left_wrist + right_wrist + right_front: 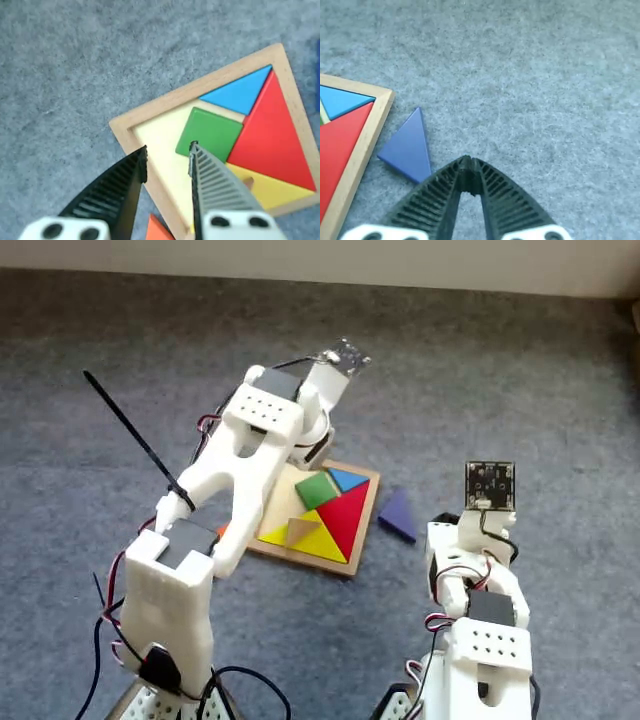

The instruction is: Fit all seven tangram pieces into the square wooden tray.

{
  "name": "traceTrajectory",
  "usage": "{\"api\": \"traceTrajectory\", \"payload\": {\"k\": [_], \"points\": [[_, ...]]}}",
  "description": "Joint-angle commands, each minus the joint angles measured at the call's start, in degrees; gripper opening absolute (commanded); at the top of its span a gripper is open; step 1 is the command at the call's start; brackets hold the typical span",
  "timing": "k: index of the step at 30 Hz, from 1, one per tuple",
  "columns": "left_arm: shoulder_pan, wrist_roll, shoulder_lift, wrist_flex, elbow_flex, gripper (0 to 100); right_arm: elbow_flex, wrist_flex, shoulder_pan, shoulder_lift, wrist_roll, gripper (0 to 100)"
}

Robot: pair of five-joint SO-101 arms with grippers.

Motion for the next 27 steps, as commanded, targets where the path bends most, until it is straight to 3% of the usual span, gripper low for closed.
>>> {"api": "traceTrajectory", "payload": {"k": [1,9,17,22,27], "points": [[-0.1,-1.5,-0.8,8.1,-4.5,14,-0.5,-1.4,0.1,-1.2,-0.2,1.0],[0.9,-2.3,-1.3,19.3,-5.1,14,-0.5,-1.4,0.1,-1.1,-0.2,1.0],[3.7,2.4,-15.5,19.3,7.3,14,-0.5,-1.4,0.1,-1.1,-0.2,1.0],[6.8,7.7,-24.2,9.2,22.9,16,-0.5,-1.4,0.1,-1.1,-0.2,1.0],[4.4,12.0,-27.5,0.3,34.1,24,-0.5,-1.4,0.1,-1.1,-0.2,1.0]]}}
